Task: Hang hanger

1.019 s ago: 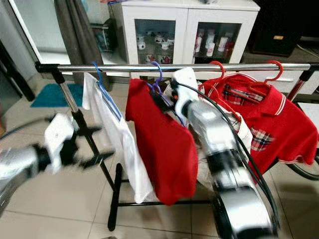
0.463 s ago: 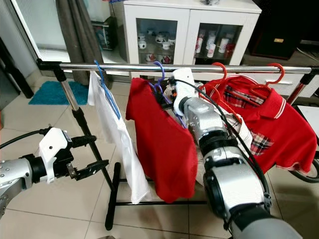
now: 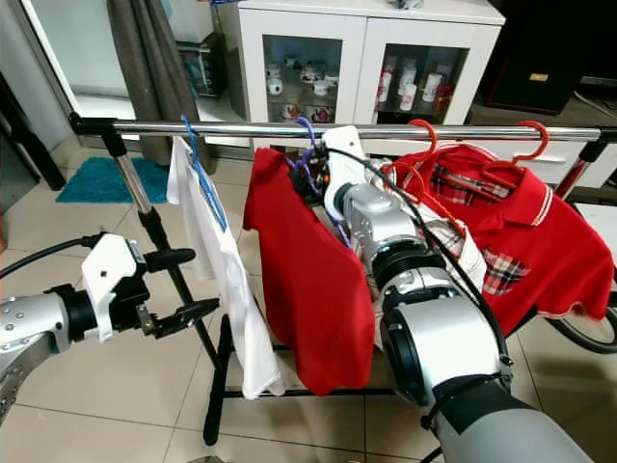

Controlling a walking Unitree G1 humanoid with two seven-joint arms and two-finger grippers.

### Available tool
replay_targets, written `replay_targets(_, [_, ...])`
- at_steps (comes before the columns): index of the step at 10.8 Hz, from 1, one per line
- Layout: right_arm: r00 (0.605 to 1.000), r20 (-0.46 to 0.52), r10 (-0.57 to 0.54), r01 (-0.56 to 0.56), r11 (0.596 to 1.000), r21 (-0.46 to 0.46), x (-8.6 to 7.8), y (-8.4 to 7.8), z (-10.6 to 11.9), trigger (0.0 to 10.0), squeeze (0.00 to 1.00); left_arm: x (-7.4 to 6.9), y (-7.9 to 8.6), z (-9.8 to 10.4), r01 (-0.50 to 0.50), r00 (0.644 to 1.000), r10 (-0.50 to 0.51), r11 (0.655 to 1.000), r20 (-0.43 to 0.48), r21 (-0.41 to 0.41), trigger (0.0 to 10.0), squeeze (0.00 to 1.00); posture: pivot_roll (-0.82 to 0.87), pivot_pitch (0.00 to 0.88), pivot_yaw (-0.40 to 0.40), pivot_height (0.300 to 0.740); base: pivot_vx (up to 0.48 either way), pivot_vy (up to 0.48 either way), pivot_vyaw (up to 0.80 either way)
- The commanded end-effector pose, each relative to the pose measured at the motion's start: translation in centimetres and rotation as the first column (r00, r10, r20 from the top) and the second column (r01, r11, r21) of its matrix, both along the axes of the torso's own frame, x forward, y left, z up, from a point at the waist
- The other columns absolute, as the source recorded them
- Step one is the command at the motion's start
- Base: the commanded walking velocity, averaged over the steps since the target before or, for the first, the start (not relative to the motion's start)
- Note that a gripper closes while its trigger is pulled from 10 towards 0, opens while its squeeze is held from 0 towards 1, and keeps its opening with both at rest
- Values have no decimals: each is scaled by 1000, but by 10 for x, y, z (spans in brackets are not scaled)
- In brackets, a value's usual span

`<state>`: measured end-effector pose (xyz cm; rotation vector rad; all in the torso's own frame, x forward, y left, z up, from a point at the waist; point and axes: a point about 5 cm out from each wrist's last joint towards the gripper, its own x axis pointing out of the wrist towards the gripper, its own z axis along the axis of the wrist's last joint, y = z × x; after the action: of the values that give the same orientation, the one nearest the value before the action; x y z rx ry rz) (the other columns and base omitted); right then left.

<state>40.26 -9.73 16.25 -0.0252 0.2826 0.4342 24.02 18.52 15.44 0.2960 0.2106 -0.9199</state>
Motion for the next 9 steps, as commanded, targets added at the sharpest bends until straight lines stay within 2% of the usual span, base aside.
replay_targets(1, [1000, 18, -7, 7, 1000, -4, 2, 3, 6, 902, 0, 1, -5, 5, 18, 1000, -18, 1000, 12, -9, 10000, 0, 3, 0, -4, 740, 0, 0, 0])
replay_targets(3, [999, -1, -33, 33, 999, -2, 3, 4, 5, 1137, 0, 1, -4, 6, 15, 1000, -14, 1000, 12, -9, 10000, 0, 9, 0, -6, 740, 0, 0, 0])
replay_targets(5, [999, -18, -42, 42, 999, 20, 3, 5, 4, 0, 0, 1, -4, 6, 13, 1000, -13, 1000, 9, -7, 10000, 0, 8, 0, -3, 740, 0, 0, 0])
replay_targets(9, [994, -54, -95, 96, 995, 34, 3, -1, 0, 0, 0, 2, -5, 5, 19, 1000, -19, 1000, 6, 2, 10000, 0, 4, 0, 1, 740, 0, 0, 0])
